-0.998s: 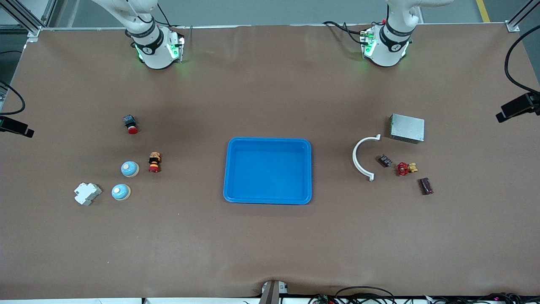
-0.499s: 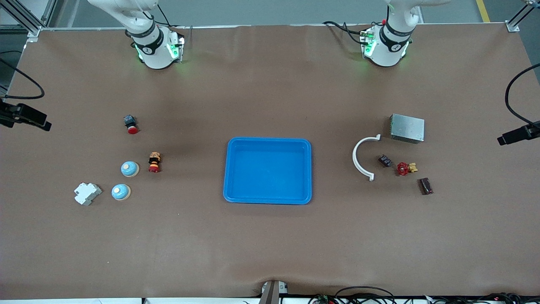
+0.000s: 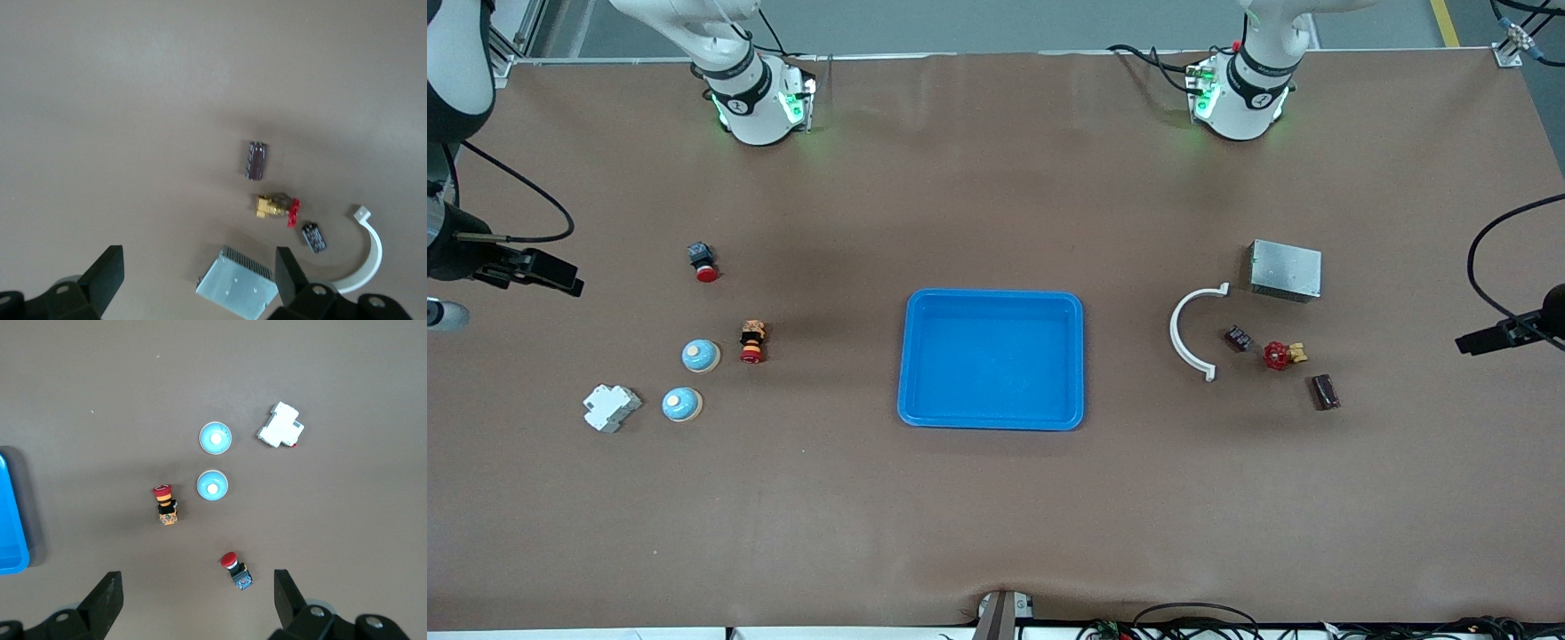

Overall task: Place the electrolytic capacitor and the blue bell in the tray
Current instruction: 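Reach the right gripper to a blue bell while the left gripper reaches a capacitor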

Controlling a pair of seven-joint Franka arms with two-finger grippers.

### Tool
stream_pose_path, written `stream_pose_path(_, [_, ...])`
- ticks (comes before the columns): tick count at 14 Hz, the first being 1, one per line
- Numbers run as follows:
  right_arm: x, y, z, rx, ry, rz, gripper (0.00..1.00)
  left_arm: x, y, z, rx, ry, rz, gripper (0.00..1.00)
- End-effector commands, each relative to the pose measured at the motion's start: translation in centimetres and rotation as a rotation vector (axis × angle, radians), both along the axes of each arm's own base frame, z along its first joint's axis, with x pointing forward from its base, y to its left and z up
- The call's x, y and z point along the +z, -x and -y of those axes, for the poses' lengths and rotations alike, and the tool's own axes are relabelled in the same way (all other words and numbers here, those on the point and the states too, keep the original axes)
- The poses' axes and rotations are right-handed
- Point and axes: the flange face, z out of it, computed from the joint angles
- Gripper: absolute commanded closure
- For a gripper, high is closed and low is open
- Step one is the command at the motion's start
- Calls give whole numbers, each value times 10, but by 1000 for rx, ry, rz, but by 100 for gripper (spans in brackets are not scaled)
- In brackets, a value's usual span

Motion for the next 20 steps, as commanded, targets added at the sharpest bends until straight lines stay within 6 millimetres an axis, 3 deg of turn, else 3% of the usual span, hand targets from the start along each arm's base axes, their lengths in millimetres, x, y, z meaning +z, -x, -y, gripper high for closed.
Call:
stream_pose_path(1, [-34,8,8,-27,5,-13,0,-20,-14,1,-1,-18,15,0])
stream_pose_path(4, [-88,19,27,-61,2,4,0,-55,-28,6,-5,-21,17,0])
stream_pose_path(8, [-159,43,34,-75,4,53,0,-99,-42,3,95,-17,45,0])
stream_pose_path(13, [-216,62,42,-96,4,111,0,-135,-48,9,137,-25,47,0])
stream_pose_path(16, [-257,55,41,-132,3,138,0,-164,-34,13,147,-23,63,0])
stream_pose_path(18, [-287,48,40,-135,5,170,0,-159,-18,17,146,-12,87,0])
stream_pose_path(20, [-319,43,39,-133,6,202,0,-147,-15,20,145,-5,100,0])
